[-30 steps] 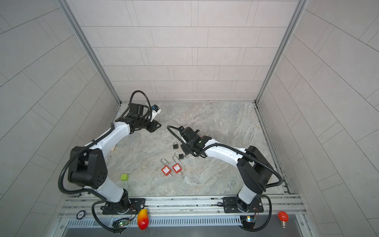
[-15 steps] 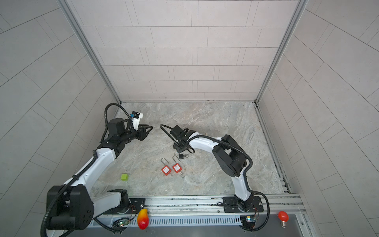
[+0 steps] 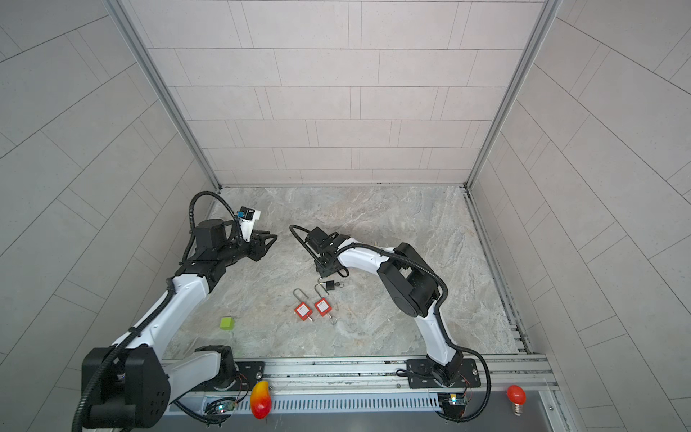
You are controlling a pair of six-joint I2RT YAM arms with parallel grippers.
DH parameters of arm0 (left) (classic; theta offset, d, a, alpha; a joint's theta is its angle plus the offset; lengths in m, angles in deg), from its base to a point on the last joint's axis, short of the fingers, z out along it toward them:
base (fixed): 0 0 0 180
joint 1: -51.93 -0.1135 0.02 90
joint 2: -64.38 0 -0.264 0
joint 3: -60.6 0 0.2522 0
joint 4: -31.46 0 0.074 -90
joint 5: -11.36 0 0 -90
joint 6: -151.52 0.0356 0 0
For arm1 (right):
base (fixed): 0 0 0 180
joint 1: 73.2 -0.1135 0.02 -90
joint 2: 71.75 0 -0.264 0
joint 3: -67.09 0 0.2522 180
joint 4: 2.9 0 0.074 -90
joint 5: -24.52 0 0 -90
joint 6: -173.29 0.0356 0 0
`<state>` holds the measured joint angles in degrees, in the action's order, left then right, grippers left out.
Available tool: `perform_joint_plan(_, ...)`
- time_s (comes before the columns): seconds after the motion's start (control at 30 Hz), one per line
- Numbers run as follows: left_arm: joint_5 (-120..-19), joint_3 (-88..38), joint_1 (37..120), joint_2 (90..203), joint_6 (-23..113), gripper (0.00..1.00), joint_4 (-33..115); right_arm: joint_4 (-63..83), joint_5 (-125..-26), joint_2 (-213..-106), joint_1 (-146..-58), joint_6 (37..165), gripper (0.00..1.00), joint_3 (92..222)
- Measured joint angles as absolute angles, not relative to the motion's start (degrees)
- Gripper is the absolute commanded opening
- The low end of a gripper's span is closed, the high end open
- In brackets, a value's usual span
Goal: Lock with the key
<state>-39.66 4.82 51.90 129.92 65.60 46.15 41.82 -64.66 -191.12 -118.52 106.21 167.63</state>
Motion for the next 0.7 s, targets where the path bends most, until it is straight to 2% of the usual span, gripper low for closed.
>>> perform_joint_plan(0.23,-38.78,4.82,51.79,130.62,65.62,0.4,46.15,42.19,-63.94,-188.52,-118.5,100.24,0.35,166.62)
perform_joint_plan(0.37,-38.0,4.82,51.79,131.19,66.28,0.4,46.13,42.5,-68.83,-183.54,-118.48,86.3,0.35,165.53)
perform_joint_plan(0.53,-37.1,4.82,51.79,131.62,66.91,0.4,46.17,42.91,-78.15,-175.28,-117.89,67.7,0.39,157.29)
perform_joint_plan(0.7,-36.47,4.82,51.77,131.56,67.65,0.4,46.17,45.38,-82.1,-175.98,-116.9,58.04,0.44,155.67)
